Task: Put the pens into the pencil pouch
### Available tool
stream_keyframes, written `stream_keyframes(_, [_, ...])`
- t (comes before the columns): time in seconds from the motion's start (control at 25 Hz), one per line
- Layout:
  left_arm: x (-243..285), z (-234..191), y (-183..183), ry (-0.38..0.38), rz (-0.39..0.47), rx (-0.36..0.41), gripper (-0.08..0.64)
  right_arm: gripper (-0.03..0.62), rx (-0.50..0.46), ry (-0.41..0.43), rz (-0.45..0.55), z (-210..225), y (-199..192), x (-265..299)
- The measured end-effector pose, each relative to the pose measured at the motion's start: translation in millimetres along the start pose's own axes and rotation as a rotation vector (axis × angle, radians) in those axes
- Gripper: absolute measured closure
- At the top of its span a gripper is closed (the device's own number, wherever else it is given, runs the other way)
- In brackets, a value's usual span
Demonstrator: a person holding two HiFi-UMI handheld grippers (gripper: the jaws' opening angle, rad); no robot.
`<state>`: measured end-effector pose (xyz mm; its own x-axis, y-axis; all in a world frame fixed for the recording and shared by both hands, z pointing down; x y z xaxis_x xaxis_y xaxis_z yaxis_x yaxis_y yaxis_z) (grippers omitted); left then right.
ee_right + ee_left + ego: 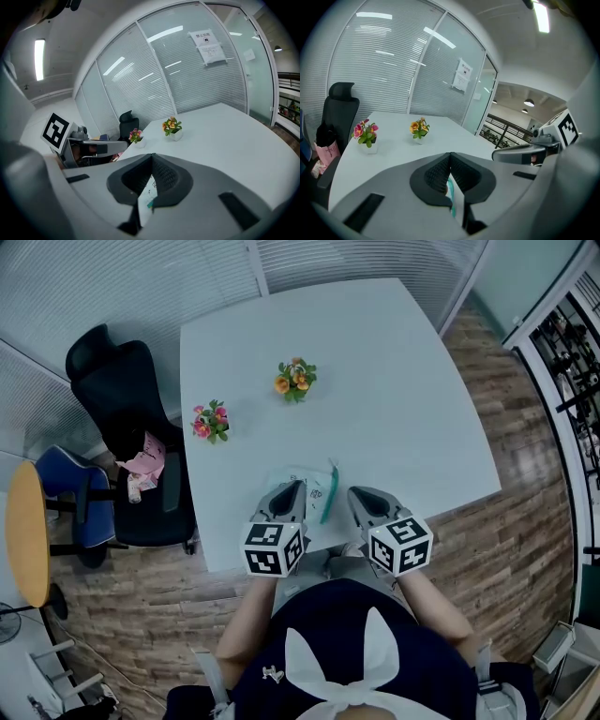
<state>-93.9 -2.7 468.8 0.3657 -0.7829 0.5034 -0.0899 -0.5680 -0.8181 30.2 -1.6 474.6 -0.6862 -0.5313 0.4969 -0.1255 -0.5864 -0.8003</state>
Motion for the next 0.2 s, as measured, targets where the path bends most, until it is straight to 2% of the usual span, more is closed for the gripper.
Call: stream_keyframes(0.2, [-1.2, -0.2, 1.8, -0.008, 0.003, -0.010, 0.538, 0.589, -0.003, 0.001, -0.005, -0.1, 1.9, 0.6])
Point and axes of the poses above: the fingertips, and each gripper's own axes: x forward along the fingers, z to its right, y out of its top, the point moved 2 cm from there along -x, backward along the fingers, and after that the axes turned 2 degrees about -z, right-handed, at the moved point
